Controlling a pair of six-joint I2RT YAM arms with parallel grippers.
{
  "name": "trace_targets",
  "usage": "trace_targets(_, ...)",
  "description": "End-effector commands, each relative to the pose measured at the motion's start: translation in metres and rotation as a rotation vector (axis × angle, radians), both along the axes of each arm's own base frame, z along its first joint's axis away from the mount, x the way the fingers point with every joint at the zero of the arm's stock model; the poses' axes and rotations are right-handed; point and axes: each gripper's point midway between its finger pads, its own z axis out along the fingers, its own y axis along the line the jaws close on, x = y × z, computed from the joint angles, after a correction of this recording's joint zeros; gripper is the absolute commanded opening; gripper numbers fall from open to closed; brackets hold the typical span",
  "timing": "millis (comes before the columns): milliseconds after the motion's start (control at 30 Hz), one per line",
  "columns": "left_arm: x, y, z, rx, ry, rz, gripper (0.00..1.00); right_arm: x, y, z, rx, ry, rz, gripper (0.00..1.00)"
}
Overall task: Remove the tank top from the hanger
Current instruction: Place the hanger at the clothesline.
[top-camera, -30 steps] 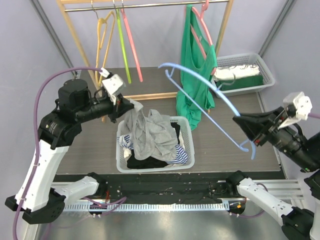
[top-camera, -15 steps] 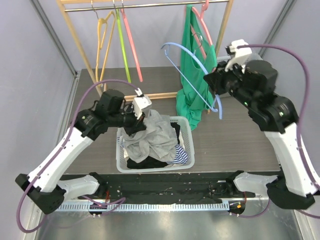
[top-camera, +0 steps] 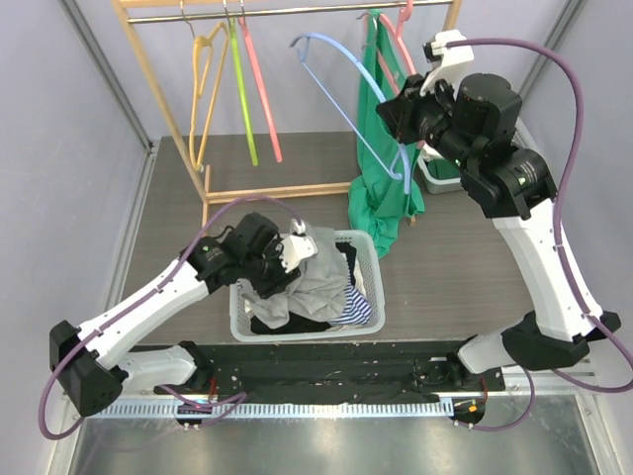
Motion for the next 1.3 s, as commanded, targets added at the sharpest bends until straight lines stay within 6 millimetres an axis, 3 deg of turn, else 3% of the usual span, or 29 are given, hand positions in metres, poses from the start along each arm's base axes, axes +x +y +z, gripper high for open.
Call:
trace_targets(0,-0.006,0.007,-0.024,0.086,-0.004,-0.056,0.54,0.005,0.007,0.051,0.063,-0.146,0.004,0.01)
trace_targets(67,-0.012,0.012,-0.038,0.139,0.04,-0.087,0.57,0.014,0.013,0.047,0.05,-0.134,0.006,0.01)
trace_targets(167,-0.02,0.016,-0.051,0.189,0.094,-0.113,0.65,0.014,0.015,0.056,0.045,-0.15,0.006,0.01)
trace_targets(233,-0.023,0.017,-0.053,0.2,0.1,-0.119,0.77,0.015,0.016,0.056,0.037,-0.149,0.001,0.01)
trace_targets(300,-0.024,0.015,-0.048,0.188,0.098,-0.119,0.99,0.016,0.017,0.057,0.027,-0.151,0.003,0.01)
trace_targets(333,-0.027,0.016,-0.045,0.192,0.098,-0.122,1.0,0.016,0.017,0.06,0.029,-0.156,0.001,0.01)
trace_targets(467,-0.021,0.017,-0.007,0.183,0.038,-0.109,1.0,0.017,0.022,0.066,0.028,-0.171,0.007,0.01)
trace_targets(500,-0.016,0.012,0.013,0.154,0.002,-0.107,1.0,0.021,0.026,0.062,0.019,-0.165,0.007,0.01)
trace_targets(567,-0.019,0.013,0.036,0.139,-0.011,-0.116,1.0,0.022,0.03,0.06,0.01,-0.164,0.004,0.01)
trace_targets(600,-0.015,0.009,0.059,0.099,-0.052,-0.117,1.0,0.024,0.032,0.059,0.007,-0.162,0.004,0.01)
trace_targets(733,-0.021,0.011,0.108,0.021,-0.096,-0.098,1.0,0.034,0.044,0.05,-0.015,-0.151,0.005,0.01)
trace_targets(900,-0.037,0.011,0.171,-0.131,-0.169,-0.128,1.0,0.044,0.049,0.052,-0.027,-0.169,-0.009,0.01)
trace_targets(1000,-0.056,0.016,0.181,-0.111,-0.125,-0.234,1.0,0.048,0.052,0.053,-0.028,-0.18,-0.013,0.01)
trace_targets(1133,-0.033,0.026,0.211,-0.089,-0.214,-0.091,1.0,0.054,0.057,0.055,-0.019,-0.195,-0.017,0.01)
trace_targets(1267,-0.024,0.044,0.22,-0.04,-0.285,-0.028,1.0,0.057,0.065,0.06,-0.005,-0.219,-0.006,0.01)
